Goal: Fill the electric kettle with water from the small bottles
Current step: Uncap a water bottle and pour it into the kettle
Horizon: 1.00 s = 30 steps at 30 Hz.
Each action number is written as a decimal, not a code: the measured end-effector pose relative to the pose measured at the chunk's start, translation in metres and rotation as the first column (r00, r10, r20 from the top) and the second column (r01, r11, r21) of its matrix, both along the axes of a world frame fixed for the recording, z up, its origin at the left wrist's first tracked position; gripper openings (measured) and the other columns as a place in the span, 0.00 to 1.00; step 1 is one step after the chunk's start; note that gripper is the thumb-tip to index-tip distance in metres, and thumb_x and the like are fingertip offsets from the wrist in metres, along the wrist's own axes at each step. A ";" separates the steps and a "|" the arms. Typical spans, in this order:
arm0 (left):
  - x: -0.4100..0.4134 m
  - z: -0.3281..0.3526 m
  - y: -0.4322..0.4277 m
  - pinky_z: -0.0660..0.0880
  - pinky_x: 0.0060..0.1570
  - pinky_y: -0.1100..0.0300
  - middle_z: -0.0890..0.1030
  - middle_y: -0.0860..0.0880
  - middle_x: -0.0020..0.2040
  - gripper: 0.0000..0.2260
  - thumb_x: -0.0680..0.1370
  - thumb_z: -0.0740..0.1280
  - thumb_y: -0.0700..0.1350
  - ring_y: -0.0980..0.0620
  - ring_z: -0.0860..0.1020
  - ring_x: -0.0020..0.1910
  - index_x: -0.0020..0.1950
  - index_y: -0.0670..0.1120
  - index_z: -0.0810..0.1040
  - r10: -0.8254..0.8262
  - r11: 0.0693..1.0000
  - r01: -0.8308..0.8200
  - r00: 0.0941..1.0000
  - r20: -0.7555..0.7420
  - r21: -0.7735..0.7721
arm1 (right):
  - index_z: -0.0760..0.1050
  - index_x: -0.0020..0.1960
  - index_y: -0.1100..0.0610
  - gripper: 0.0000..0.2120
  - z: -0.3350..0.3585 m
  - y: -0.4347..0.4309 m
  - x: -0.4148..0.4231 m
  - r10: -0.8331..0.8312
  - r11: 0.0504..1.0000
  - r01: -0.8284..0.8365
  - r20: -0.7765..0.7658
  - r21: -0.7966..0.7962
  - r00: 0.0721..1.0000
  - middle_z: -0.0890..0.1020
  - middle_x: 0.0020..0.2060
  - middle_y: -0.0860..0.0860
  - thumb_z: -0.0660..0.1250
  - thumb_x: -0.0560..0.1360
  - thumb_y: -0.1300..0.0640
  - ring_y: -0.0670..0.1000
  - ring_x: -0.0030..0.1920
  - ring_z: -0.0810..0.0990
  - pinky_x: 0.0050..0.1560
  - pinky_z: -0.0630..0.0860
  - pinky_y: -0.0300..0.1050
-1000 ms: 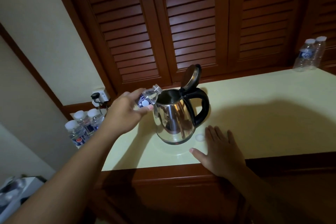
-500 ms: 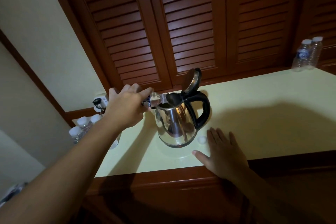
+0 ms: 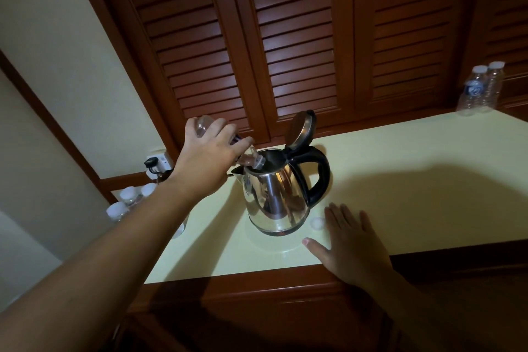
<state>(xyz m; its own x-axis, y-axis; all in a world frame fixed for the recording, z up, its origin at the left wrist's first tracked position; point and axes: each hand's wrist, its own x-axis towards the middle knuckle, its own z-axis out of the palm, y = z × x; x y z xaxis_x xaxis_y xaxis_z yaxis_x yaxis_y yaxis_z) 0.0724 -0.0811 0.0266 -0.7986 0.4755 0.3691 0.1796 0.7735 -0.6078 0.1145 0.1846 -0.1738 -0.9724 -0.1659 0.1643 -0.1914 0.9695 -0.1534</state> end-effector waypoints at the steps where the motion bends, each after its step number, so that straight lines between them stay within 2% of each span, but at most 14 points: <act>1: -0.001 0.000 0.001 0.61 0.69 0.22 0.73 0.41 0.74 0.36 0.71 0.77 0.41 0.37 0.67 0.77 0.78 0.56 0.71 -0.002 1.000 0.002 1.000 0.000 -0.007 | 0.50 0.82 0.56 0.48 -0.001 0.000 0.000 0.000 1.000 0.000 0.000 -0.002 1.000 0.53 0.82 0.54 0.40 0.75 0.24 0.56 0.82 0.49 0.80 0.46 0.62; 10: -0.005 -0.001 0.007 0.56 0.73 0.22 0.70 0.41 0.78 0.35 0.75 0.73 0.41 0.37 0.60 0.82 0.80 0.57 0.68 -0.043 0.997 0.042 0.999 -0.015 -0.068 | 0.54 0.82 0.56 0.41 -0.004 0.001 -0.001 0.010 0.999 -0.011 -0.022 -0.038 1.000 0.57 0.81 0.54 0.43 0.78 0.30 0.56 0.81 0.52 0.79 0.48 0.62; 13: -0.005 -0.003 0.008 0.55 0.73 0.22 0.69 0.42 0.79 0.34 0.76 0.72 0.41 0.37 0.59 0.83 0.80 0.57 0.67 -0.048 0.997 0.047 0.999 -0.007 -0.059 | 0.51 0.82 0.55 0.40 -0.003 0.001 -0.002 0.000 0.999 0.000 -0.003 -0.044 1.000 0.55 0.82 0.53 0.44 0.79 0.31 0.55 0.82 0.51 0.80 0.46 0.60; 19: -0.001 -0.004 0.009 0.53 0.73 0.21 0.70 0.40 0.79 0.34 0.74 0.73 0.40 0.36 0.58 0.83 0.79 0.55 0.70 -0.066 0.997 0.065 0.998 -0.021 -0.030 | 0.53 0.82 0.54 0.37 0.003 0.001 -0.003 -0.025 0.991 0.028 0.025 -0.132 0.999 0.57 0.81 0.51 0.46 0.80 0.33 0.52 0.81 0.52 0.80 0.45 0.57; 27: 0.003 -0.003 0.012 0.50 0.73 0.19 0.70 0.40 0.79 0.34 0.75 0.73 0.41 0.35 0.59 0.83 0.80 0.56 0.69 -0.035 0.999 0.034 0.999 -0.015 -0.038 | 0.67 0.72 0.47 0.28 0.008 -0.004 -0.005 -0.080 0.983 0.073 -0.036 -0.170 0.996 0.73 0.72 0.46 0.53 0.78 0.33 0.50 0.72 0.69 0.75 0.59 0.56; 30: 0.004 -0.002 0.011 0.50 0.73 0.19 0.71 0.42 0.77 0.38 0.73 0.76 0.42 0.35 0.63 0.80 0.81 0.57 0.67 0.043 0.999 -0.043 0.999 -0.001 0.023 | 0.73 0.65 0.44 0.23 0.013 -0.006 -0.007 -0.101 0.980 0.091 -0.049 -0.176 0.994 0.78 0.63 0.44 0.57 0.76 0.34 0.50 0.64 0.75 0.68 0.66 0.55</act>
